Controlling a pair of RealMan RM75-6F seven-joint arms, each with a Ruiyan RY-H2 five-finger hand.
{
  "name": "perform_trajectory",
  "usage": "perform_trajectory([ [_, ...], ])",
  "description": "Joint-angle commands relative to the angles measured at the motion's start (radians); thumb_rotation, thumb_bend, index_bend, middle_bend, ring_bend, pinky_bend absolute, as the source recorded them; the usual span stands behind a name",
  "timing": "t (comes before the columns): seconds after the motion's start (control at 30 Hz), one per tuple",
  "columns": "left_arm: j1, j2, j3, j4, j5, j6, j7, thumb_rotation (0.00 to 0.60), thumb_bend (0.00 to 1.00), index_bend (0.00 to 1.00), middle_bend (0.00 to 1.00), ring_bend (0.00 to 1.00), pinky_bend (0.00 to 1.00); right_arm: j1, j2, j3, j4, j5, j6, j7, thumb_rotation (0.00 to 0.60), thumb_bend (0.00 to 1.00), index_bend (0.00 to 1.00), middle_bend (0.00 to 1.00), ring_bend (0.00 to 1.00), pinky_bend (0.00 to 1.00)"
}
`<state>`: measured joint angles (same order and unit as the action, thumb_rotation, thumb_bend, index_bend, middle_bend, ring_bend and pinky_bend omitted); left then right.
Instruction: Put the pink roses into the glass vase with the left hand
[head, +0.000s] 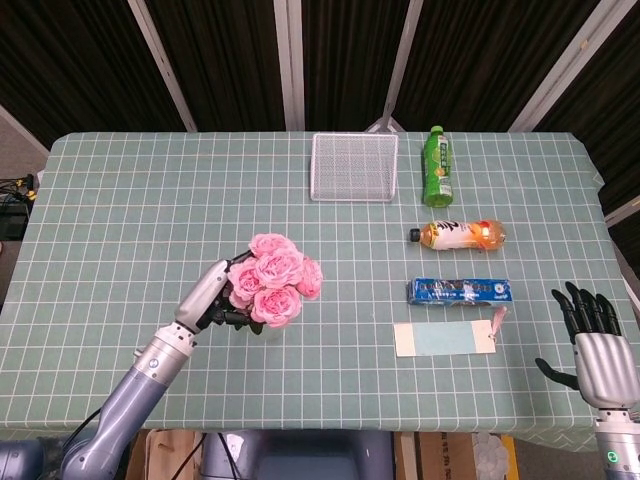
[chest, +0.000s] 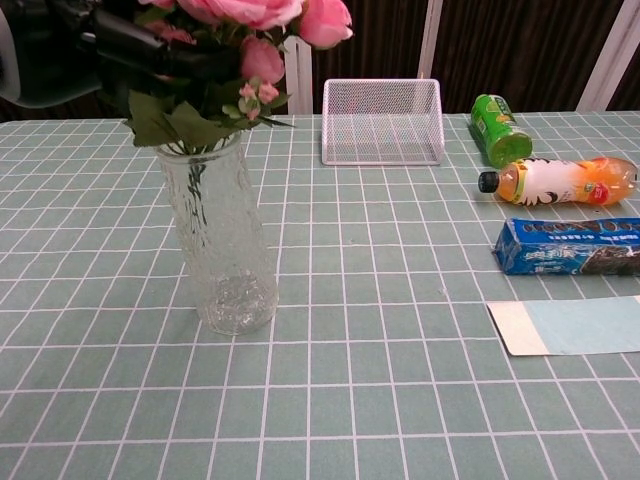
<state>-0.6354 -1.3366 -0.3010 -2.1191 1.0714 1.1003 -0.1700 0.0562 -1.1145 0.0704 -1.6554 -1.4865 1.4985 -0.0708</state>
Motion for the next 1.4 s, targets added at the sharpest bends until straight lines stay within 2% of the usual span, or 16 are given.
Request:
perform_trajectory([
  [0.03,-0.002,-0.016,0.011,0.02,0.011,-0.003,-0.002,0.6,0.38,0.28,0.28,0.18,0.25,0.001,0.0,0.0,0.001,-0.001,-0.001,0.002,0.6,0.15,0.1,0.04,0.0,0.0],
  [0.17,-0.005,-0.007,0.017,0.028,0.027,-0.03,-0.018,0.6,0.28,0.18,0.17,0.06,0.13,0.001,0.001,-0.002,0.002,-0.004,-0.002,0.005,0.6,0.15,0.1,0.04,0.0,0.0],
  [0.27,-0.008,0.02,0.017,0.025,0.049,-0.059,-0.04,0.6,0.23,0.12,0.11,0.01,0.08,0.001,0.0,-0.002,0.002,-0.006,-0.001,0.006,0.6,0.15,0.1,0.04,0.0,0.0],
  [0.53,0.009,0.108,0.016,-0.009,0.127,-0.079,-0.08,0.6,0.2,0.07,0.05,0.0,0.04,0.001,-0.002,-0.004,0.001,-0.011,0.0,0.004,0.6,0.15,0.1,0.04,0.0,0.0],
  [0.67,0.035,0.157,0.042,-0.024,0.196,-0.041,-0.013,0.6,0.17,0.06,0.05,0.0,0.04,0.001,-0.002,-0.003,0.0,-0.011,0.002,0.002,0.6,0.15,0.1,0.04,0.0,0.0],
  [0.8,0.084,0.205,0.105,-0.053,0.278,0.033,0.156,0.6,0.17,0.05,0.05,0.0,0.04,0.0,-0.004,-0.006,-0.002,-0.016,0.003,-0.002,0.6,0.15,0.1,0.04,0.0,0.0],
  [0.97,0.156,0.262,0.156,-0.103,0.333,0.148,0.368,0.6,0.17,0.05,0.05,0.0,0.04,0.0,-0.004,-0.007,-0.004,-0.015,0.001,-0.006,0.6,0.15,0.1,0.04,0.0,0.0],
  [1.07,0.192,0.283,0.175,-0.111,0.361,0.205,0.458,0.6,0.17,0.05,0.05,0.0,0.04,0.0,-0.004,-0.007,-0.005,-0.014,0.002,-0.007,0.6,0.15,0.1,0.04,0.0,0.0],
  [1.2,0.268,0.324,0.232,-0.122,0.424,0.29,0.576,0.6,0.17,0.07,0.1,0.0,0.04,-0.002,-0.004,-0.006,-0.007,-0.014,0.005,-0.01,0.6,0.15,0.1,0.04,0.0,0.0],
  [1.27,0.323,0.328,0.267,-0.092,0.488,0.358,0.615,0.6,0.17,0.08,0.1,0.0,0.05,-0.002,-0.004,-0.007,-0.008,-0.016,0.006,-0.009,0.6,0.15,0.1,0.04,0.0,0.0],
  [1.4,0.447,0.276,0.317,0.067,0.554,0.519,0.634,0.6,0.17,0.1,0.1,0.0,0.05,-0.002,-0.002,-0.008,-0.009,-0.017,0.004,-0.006,0.6,0.15,0.1,0.04,0.0,0.0],
])
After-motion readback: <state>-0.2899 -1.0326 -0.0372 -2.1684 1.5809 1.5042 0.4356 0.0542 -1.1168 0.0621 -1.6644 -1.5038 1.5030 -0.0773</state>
